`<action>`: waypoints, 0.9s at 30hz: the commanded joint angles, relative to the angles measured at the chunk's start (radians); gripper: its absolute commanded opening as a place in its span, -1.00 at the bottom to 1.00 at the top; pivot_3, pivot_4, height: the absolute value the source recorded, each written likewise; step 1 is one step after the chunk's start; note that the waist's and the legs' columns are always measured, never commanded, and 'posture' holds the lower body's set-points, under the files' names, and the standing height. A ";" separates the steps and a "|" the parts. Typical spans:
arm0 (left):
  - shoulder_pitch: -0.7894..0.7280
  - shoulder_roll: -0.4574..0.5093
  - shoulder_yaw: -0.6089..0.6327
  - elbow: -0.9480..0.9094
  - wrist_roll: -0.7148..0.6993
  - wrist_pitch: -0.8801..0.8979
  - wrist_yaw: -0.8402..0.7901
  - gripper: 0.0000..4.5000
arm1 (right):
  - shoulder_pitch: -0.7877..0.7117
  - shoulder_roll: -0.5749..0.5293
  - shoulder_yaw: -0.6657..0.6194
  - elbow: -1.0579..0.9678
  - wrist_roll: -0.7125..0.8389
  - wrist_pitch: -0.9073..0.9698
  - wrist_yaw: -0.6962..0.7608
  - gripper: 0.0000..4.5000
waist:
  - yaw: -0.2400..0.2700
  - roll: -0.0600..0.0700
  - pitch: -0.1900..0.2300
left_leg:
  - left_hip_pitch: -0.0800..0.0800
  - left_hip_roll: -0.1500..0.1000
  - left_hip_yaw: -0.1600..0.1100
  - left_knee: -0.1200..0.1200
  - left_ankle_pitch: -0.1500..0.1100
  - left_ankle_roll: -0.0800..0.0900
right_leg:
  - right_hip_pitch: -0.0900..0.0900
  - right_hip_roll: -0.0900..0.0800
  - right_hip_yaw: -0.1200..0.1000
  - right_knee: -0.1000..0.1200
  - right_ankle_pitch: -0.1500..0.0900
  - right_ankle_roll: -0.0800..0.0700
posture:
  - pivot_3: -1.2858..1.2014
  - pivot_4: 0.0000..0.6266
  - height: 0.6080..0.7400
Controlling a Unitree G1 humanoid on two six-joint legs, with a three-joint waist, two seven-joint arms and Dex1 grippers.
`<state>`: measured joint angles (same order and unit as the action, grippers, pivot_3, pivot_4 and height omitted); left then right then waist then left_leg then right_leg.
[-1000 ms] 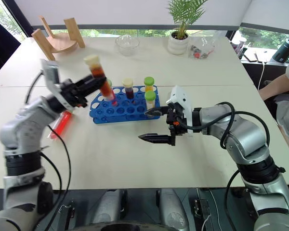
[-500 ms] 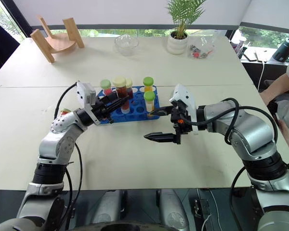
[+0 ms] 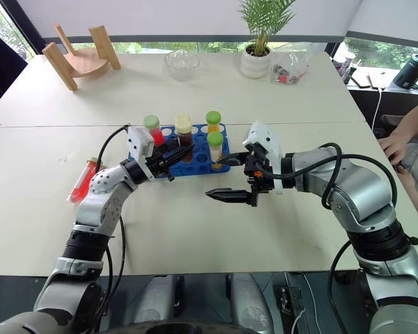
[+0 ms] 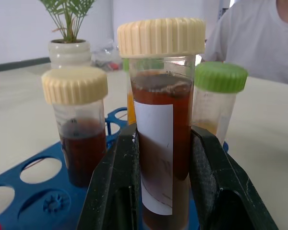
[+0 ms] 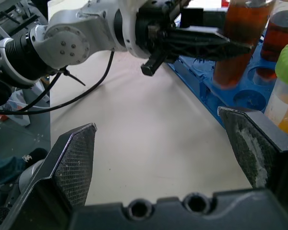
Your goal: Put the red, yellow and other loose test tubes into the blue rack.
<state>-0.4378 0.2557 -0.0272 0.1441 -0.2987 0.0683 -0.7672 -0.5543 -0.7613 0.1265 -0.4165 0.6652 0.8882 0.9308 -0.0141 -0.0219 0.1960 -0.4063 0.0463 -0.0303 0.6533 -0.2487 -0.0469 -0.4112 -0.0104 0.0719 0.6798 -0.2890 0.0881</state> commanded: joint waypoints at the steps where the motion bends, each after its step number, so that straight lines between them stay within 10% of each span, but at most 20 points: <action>1: -0.013 -0.003 -0.010 -0.008 0.016 -0.040 0.003 -0.62 | -0.009 0.003 -0.041 -0.047 0.025 -0.001 -0.007 1.00 | 0.000 0.000 0.000 | 0.000 0.000 0.000 0.000 0.000 0.000 | 0.000 0.000 0.000 0.000 0.000 0.000 | 0.03 -0.52 1.00; 3: -0.009 -0.002 -0.010 -0.017 -0.001 -0.022 -0.013 -0.62 | -0.007 0.001 -0.042 -0.050 0.028 0.000 -0.008 1.00 | 0.000 0.000 0.000 | 0.000 0.000 0.000 0.000 0.000 0.000 | 0.000 0.000 0.000 0.000 0.000 0.000 | 0.03 -0.52 1.00; 10: -0.003 0.022 0.025 -0.081 -0.046 0.052 -0.013 0.94 | -0.005 0.004 -0.036 -0.049 0.031 -0.004 -0.010 1.00 | 0.000 0.000 0.000 | 0.000 0.000 0.000 -0.001 0.000 0.000 | 0.000 0.000 0.000 0.000 0.000 0.000 | 0.03 -0.52 1.00; 14: 0.013 0.139 0.081 -0.295 -0.097 0.264 0.031 0.99 | 0.006 0.009 -0.028 -0.056 0.032 -0.006 -0.010 1.00 | -0.007 0.000 0.000 | 0.000 0.000 0.000 -0.001 0.000 0.000 | 0.000 0.000 0.000 0.000 0.000 0.000 | 0.03 -0.52 1.00; 21: -0.103 0.776 0.330 -0.493 -0.456 0.957 -0.123 0.99 | 0.014 0.013 -0.044 -0.112 0.122 0.025 0.023 1.00 | -0.028 0.000 0.001 | -0.002 0.001 -0.002 -0.005 0.000 0.000 | -0.004 0.001 -0.002 0.000 -0.001 -0.001 | 0.03 -0.52 1.00; 24: -0.215 1.044 0.098 -0.236 -0.248 0.931 -0.258 0.99 | -0.022 0.037 -0.027 -0.126 0.166 0.030 0.046 1.00 | -0.032 0.002 0.002 | -0.001 0.000 0.000 -0.006 0.000 0.000 | -0.004 0.000 -0.001 -0.002 -0.002 -0.001 | 0.03 -0.52 1.00; 27: -0.460 1.083 -0.225 0.008 -0.039 1.015 -0.366 0.99 | -0.050 0.064 0.024 -0.103 0.128 -0.008 0.074 1.00 | -0.027 0.003 0.002 | 0.000 0.000 -0.001 -0.007 0.000 0.000 | -0.004 0.001 -0.001 -0.002 -0.004 -0.005 | 0.03 -0.52 1.00</action>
<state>-0.8504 1.3432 -0.1385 0.0752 -0.4342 1.0517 -1.0779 -0.5877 -0.7102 0.1363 -0.5073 0.7981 0.9063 0.9895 -0.0411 -0.0191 0.1978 -0.4062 0.0465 -0.0305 0.6469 -0.2486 -0.0471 -0.4148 -0.0093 0.0706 0.6774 -0.2932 0.0822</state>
